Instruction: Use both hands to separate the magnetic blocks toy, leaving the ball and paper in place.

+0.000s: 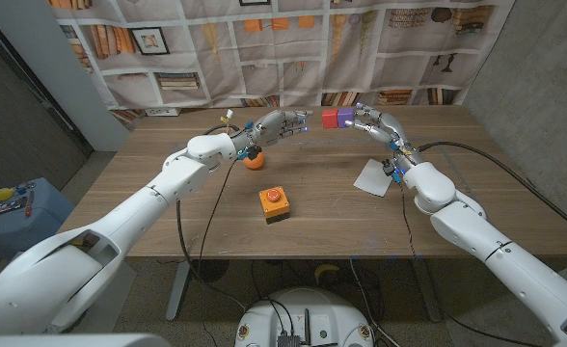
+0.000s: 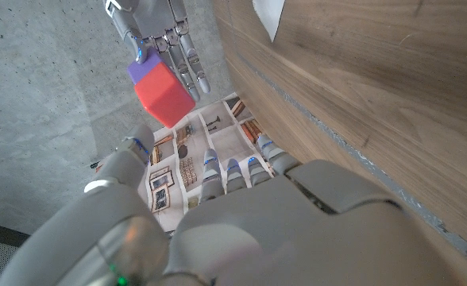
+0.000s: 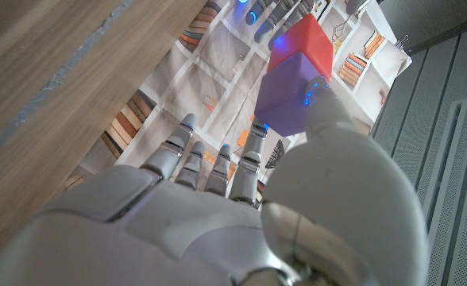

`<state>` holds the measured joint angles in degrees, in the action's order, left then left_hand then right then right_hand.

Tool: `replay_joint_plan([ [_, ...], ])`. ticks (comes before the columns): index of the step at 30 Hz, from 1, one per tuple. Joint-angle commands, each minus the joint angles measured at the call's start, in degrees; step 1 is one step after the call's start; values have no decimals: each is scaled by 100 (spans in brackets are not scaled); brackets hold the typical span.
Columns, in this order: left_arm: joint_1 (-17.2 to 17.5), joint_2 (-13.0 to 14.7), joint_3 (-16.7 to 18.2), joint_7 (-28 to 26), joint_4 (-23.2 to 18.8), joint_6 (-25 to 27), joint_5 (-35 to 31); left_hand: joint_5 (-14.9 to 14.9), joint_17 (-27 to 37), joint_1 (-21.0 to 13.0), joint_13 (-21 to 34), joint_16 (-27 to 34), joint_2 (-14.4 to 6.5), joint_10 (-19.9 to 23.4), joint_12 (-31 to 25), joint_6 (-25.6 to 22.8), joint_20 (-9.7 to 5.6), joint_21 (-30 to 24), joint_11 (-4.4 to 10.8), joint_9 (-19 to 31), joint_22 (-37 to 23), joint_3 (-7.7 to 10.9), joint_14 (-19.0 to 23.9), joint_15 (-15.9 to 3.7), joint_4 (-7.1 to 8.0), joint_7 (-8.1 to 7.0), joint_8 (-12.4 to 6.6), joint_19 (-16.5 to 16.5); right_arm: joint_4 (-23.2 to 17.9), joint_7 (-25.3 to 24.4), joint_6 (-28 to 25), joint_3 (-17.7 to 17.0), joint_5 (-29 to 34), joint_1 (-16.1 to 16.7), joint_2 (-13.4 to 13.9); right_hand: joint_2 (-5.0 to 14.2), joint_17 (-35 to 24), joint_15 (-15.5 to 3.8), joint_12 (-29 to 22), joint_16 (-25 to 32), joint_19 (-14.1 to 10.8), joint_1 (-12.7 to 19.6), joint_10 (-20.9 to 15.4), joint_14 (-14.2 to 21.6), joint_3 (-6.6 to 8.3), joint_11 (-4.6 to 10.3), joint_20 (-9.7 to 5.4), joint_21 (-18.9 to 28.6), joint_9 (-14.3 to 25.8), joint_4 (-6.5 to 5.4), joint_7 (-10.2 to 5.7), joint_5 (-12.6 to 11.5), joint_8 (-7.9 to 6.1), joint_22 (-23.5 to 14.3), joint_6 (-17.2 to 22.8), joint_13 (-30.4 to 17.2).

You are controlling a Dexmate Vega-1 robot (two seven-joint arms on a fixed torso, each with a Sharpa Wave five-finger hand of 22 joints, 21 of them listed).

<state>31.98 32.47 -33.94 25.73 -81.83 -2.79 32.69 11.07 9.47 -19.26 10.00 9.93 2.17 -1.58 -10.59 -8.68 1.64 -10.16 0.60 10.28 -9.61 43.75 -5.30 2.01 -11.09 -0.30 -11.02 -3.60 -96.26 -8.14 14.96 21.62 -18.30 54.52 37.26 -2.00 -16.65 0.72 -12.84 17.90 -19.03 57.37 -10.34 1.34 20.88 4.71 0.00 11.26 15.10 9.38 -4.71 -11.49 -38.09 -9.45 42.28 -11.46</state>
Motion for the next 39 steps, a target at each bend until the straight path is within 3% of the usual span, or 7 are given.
replay_joint_plan([
  [1, -216, -248, -123, 249, 369, -102, -18, 56, 25, -95, 33, -25, 31, -99, 14, 49, 10, 1, -40, 23, 2, 48, -66, 13, 4, 5, 5, 36, 232, -65, 161, 49, -4, -106, -159, 397, -12, -48, 2, 20, 0, 242, -48, 2, 20, 16, -26, -19, 9, -26, -780, -63, -572, -31, 888, -9],
  [8, -265, -342, -142, 442, 555, -219, 35, 53, 29, -182, 33, -33, 101, -225, 23, 151, 25, 14, -100, 26, 2, 45, -192, 75, 10, 25, 12, 136, 338, -37, 175, 84, -27, -178, -210, 406, -16, -51, 6, 21, 4, 239, -58, 1, 10, 11, -24, -20, -10, -28, -776, -74, -571, -31, 908, -9],
  [21, -436, -478, -239, 602, 772, -214, -28, 35, 34, -355, 35, -30, 285, -517, 26, 471, 116, 4, -245, 32, 0, 10, -491, 166, 23, 203, 34, 292, 482, 22, 211, 155, -64, -264, -281, 418, -24, -43, 20, 19, 5, 235, -61, -8, -12, 2, -23, -20, -47, -26, -778, -93, -559, -31, 917, -9],
  [39, -548, -878, -354, 482, 1195, -498, -199, 47, 37, -507, 36, -27, 349, -644, 1, 400, 81, 19, -367, 43, 0, 11, -695, 303, 33, 355, -57, 480, 478, 70, 297, 153, -142, -210, -279, 432, -34, -36, 36, 22, 13, 235, -68, -5, -42, 9, -29, -22, -98, -22, -769, -113, -541, -31, 927, -10],
])
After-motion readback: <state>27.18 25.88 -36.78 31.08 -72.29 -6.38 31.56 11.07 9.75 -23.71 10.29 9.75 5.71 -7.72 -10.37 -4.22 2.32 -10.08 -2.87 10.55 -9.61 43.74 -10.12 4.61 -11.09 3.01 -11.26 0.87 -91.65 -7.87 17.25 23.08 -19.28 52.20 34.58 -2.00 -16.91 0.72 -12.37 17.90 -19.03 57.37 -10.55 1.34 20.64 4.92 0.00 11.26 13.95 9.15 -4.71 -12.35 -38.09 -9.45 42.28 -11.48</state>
